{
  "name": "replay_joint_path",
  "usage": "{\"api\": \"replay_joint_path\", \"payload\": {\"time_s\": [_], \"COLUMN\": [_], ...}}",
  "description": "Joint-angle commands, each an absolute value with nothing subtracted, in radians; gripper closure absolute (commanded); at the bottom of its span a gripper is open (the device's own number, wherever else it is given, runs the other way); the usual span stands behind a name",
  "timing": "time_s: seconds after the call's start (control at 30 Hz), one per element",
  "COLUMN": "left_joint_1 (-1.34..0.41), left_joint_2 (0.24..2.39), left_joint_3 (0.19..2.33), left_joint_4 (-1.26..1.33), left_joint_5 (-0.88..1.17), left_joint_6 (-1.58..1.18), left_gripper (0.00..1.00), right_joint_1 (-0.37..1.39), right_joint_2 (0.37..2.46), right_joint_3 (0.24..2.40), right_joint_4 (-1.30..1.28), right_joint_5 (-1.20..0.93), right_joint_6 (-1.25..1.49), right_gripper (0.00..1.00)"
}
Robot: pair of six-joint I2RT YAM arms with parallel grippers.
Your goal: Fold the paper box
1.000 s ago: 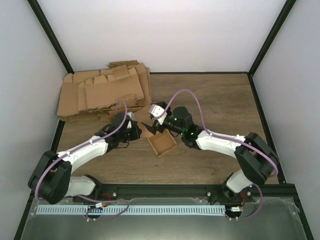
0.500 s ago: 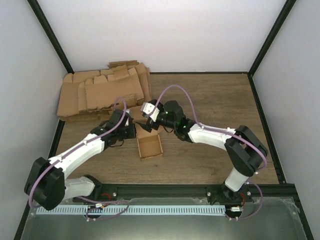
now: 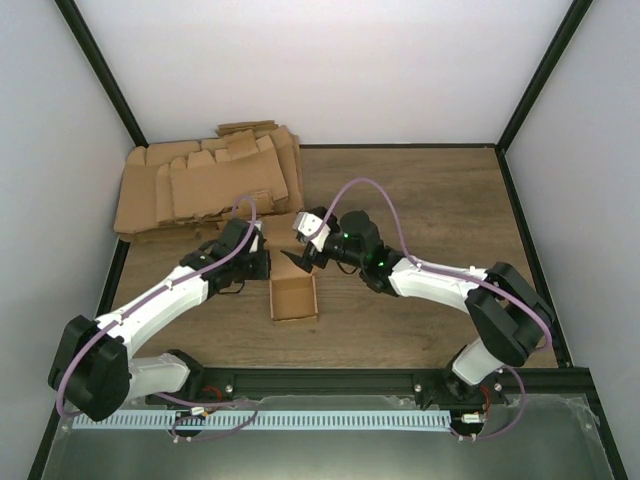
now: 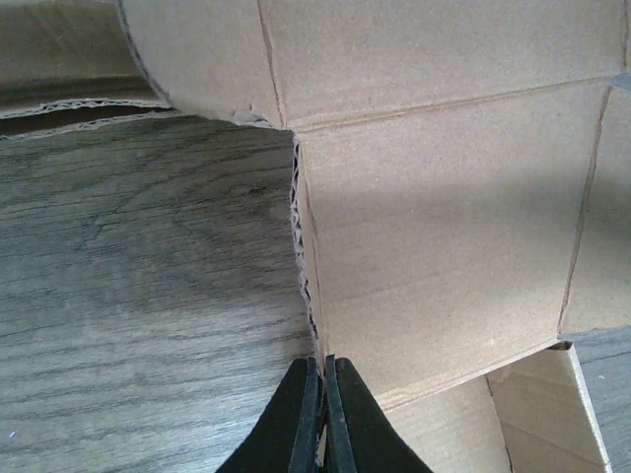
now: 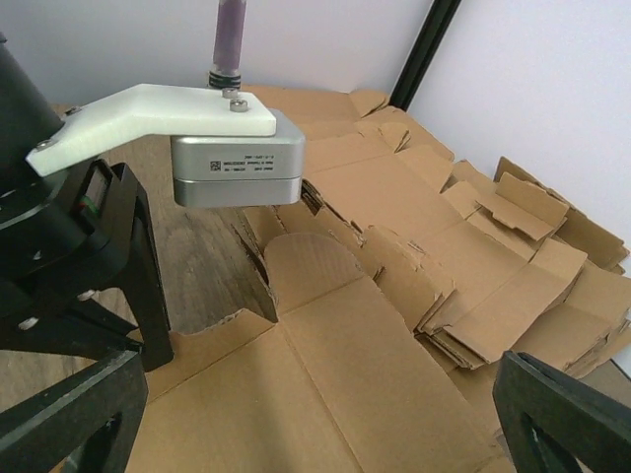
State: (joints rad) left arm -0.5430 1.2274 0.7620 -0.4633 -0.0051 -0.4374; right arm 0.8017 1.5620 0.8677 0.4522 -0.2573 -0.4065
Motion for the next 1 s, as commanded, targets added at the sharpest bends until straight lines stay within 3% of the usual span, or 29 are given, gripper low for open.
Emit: {"api": "replay_joint_path", "payload": {"time_s": [0.0, 0.6, 0.97], "left_joint_1": [-0.541, -0.541, -0.541], "left_joint_2": [1.232, 1.202, 1.173], "left_joint_3": [0.780, 0.766, 0.748], "left_joint_4": [-0.485, -0.541, -0.524], "left_joint_5": [-0.006, -0.138, -0.128], "left_joint_6": [-0.401, -0.444, -0.465], "left_gripper": [0.96, 0.96, 0.96], "right_joint_1": [0.806, 0.819, 0.819], "right_joint_2": [1.534, 1.708, 1.633], "right_joint_3": [0.854, 1.086, 0.985], "right_joint_4": [0.473, 0.321, 0.387], "right_joint_5": [-0.249, -0.261, -0.248], "right_joint_6": [-0.392, -0.464, -0.433], "right_gripper": [0.00, 0.00, 0.00]}}
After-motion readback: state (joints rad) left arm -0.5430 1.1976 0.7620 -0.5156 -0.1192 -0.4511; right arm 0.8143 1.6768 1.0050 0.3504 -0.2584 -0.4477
